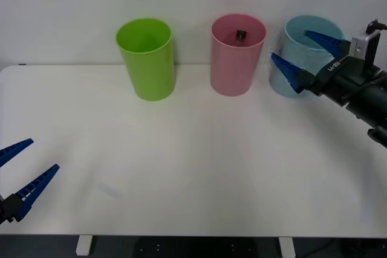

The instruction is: Grasp the object on the table and drop it into the matching bin: aluminum can to the light blue bin, PET bottle to the pink bin.

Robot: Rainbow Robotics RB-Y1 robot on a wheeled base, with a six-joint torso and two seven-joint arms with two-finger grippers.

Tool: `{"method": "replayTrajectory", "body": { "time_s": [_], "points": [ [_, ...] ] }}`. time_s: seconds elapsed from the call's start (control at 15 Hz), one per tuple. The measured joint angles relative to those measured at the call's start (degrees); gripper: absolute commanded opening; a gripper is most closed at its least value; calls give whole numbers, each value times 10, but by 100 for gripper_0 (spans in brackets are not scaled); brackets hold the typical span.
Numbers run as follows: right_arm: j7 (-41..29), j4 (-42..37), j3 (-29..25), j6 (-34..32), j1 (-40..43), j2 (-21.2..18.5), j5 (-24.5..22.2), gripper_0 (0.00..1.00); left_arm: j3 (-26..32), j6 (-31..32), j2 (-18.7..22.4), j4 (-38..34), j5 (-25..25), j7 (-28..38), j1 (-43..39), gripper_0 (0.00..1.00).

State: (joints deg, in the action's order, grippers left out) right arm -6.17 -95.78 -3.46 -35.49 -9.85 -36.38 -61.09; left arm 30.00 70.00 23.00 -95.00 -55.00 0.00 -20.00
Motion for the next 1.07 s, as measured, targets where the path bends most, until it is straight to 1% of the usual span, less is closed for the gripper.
{"method": "replayTrajectory", "body": {
  "time_s": [0.2, 0.47, 0.67, 0.87, 1.07],
  "points": [
    [9, -22, -33, -45, 51, 0, 6, 100, 0, 0, 0, 0, 0, 0, 0, 100],
    [36, -53, -57, -66, 120, 0, 16, 100, 0, 0, 0, 0, 0, 0, 0, 100],
    [115, -56, -64, -79, 160, 1, 20, 100, 0, 0, 0, 0, 0, 0, 0, 100],
    [178, -56, -64, -94, 195, 1, 20, 100, 0, 0, 0, 0, 0, 0, 0, 100],
    [192, -55, -64, -129, 218, 2, 20, 100, 0, 0, 0, 0, 0, 0, 0, 100]
  ]
}}
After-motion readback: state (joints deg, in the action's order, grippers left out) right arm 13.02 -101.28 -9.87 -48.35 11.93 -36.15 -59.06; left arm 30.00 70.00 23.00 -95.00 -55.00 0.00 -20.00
